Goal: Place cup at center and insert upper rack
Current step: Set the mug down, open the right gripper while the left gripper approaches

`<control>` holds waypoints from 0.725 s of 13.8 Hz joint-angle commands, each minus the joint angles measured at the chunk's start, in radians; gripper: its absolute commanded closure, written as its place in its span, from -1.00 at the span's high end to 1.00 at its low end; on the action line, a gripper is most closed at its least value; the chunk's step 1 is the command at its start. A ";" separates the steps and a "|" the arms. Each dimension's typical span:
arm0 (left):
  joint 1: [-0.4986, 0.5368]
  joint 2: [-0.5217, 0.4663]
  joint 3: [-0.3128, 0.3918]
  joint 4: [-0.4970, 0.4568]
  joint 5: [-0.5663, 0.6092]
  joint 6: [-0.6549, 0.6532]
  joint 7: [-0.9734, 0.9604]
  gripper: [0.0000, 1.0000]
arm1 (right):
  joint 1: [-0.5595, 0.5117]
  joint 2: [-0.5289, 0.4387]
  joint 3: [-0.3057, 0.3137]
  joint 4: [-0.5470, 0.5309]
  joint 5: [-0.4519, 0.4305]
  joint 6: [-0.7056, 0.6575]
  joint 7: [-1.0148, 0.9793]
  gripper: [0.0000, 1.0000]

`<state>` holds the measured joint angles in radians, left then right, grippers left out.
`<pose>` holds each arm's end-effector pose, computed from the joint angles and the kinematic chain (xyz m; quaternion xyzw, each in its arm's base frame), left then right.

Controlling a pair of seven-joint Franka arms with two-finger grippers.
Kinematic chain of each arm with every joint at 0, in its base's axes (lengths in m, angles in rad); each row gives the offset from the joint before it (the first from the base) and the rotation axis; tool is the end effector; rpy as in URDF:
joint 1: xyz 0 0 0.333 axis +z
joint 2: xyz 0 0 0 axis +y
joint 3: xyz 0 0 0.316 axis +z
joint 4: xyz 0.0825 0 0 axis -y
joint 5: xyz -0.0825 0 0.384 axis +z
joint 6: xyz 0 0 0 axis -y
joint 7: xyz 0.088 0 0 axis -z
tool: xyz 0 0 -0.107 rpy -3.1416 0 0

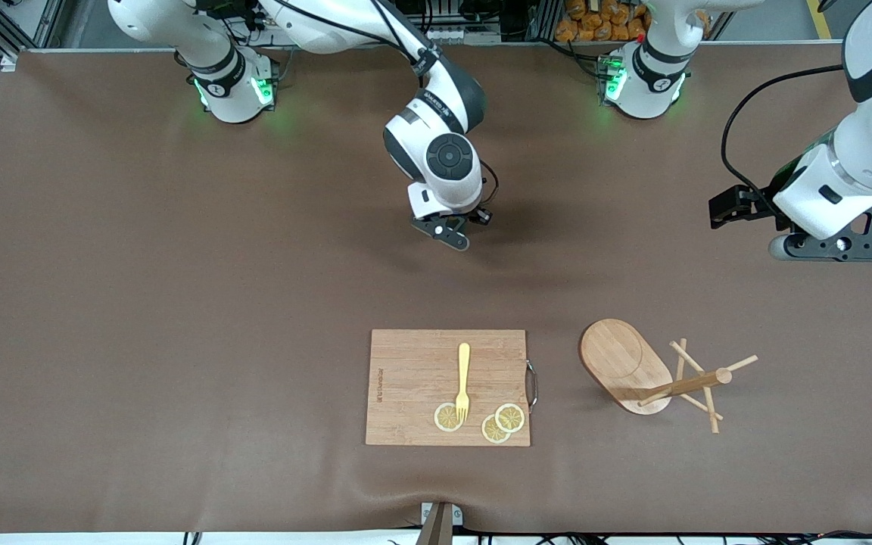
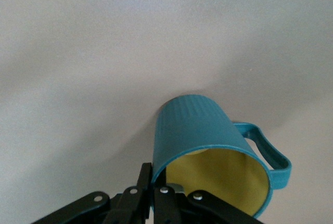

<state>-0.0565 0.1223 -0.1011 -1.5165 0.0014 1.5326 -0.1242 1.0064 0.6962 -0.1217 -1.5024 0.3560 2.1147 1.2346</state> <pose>0.5785 -0.0883 0.5774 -0.9985 0.0166 0.0530 0.0020 0.4238 0.5646 0.2537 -0.9598 0.2561 0.1131 0.0208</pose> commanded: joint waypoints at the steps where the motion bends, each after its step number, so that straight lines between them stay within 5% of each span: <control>1: 0.001 -0.003 0.001 0.012 -0.009 -0.006 -0.014 1.00 | 0.015 0.019 -0.015 0.030 -0.012 -0.001 0.000 -0.31; 4: 0.010 -0.003 0.001 0.012 -0.009 -0.006 -0.011 1.00 | 0.015 0.019 -0.015 0.030 -0.012 -0.001 -0.001 -0.25; 10: 0.012 -0.058 0.007 0.032 -0.079 -0.032 -0.055 1.00 | 0.003 -0.003 -0.016 0.050 -0.008 -0.012 -0.086 0.37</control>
<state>-0.0494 0.1068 -0.0964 -1.4995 -0.0315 1.5285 -0.1513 1.0065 0.6961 -0.1277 -1.4811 0.3523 2.1172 1.1836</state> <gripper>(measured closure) 0.000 0.454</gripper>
